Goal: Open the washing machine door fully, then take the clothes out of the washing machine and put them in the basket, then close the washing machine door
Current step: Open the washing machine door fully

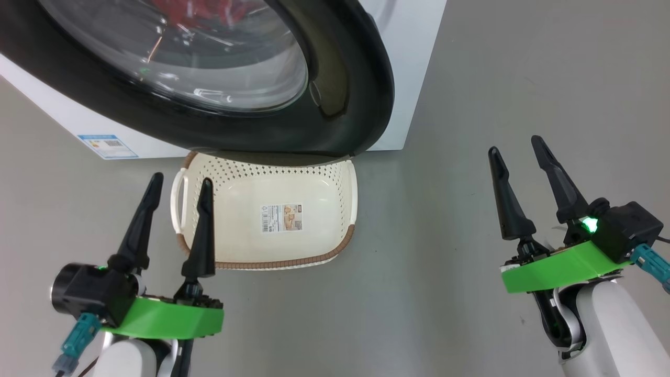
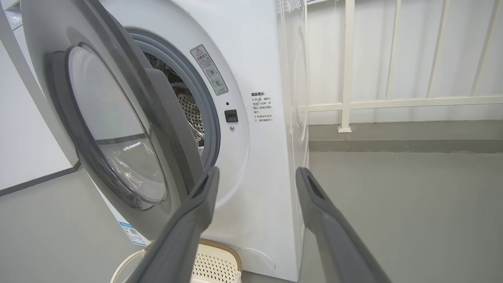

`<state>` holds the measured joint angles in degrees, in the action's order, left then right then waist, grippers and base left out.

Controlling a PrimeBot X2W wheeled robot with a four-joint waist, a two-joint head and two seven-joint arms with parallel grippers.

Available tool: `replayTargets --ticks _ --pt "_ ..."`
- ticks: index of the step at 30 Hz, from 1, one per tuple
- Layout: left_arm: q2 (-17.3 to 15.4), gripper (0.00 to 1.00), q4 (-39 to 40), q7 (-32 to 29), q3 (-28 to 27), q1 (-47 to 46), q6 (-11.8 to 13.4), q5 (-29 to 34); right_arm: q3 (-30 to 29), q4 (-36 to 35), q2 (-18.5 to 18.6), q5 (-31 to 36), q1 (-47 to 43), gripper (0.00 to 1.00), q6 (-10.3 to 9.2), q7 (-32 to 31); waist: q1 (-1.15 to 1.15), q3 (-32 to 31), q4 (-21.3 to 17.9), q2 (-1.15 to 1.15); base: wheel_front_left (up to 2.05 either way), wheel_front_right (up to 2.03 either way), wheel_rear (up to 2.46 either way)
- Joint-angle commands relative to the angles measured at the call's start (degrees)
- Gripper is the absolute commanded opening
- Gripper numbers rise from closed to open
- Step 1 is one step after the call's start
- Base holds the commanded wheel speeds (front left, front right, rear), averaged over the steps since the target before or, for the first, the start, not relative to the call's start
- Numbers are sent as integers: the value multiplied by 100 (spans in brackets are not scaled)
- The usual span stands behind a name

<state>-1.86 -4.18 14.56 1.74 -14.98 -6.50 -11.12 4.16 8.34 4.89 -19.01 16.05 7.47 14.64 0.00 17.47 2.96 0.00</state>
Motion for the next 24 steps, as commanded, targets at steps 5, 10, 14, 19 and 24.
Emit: replayTargets --ticks 5,10,14,19,24 --pt "-102 100 118 44 -158 70 51 3 84 -122 -27 63 -94 100 2 36 0 7 7 0 0 0 0" --pt "-102 100 106 44 -152 50 47 0 65 -103 -42 -34 -91 100 2 36 0 20 14 0 0 0 0" --pt "-102 100 92 44 -154 45 46 -3 76 -94 -50 -47 -61 100 2 36 0 20 16 0 0 0 0" --pt "-102 100 92 44 -174 38 48 9 269 15 -59 -148 75 0 2 36 0 28 -2 0 0 0 0" --pt "-102 100 83 44 -160 7 59 -3 527 398 -100 -800 458 0 2 36 0 56 -5 0 0 0 0"
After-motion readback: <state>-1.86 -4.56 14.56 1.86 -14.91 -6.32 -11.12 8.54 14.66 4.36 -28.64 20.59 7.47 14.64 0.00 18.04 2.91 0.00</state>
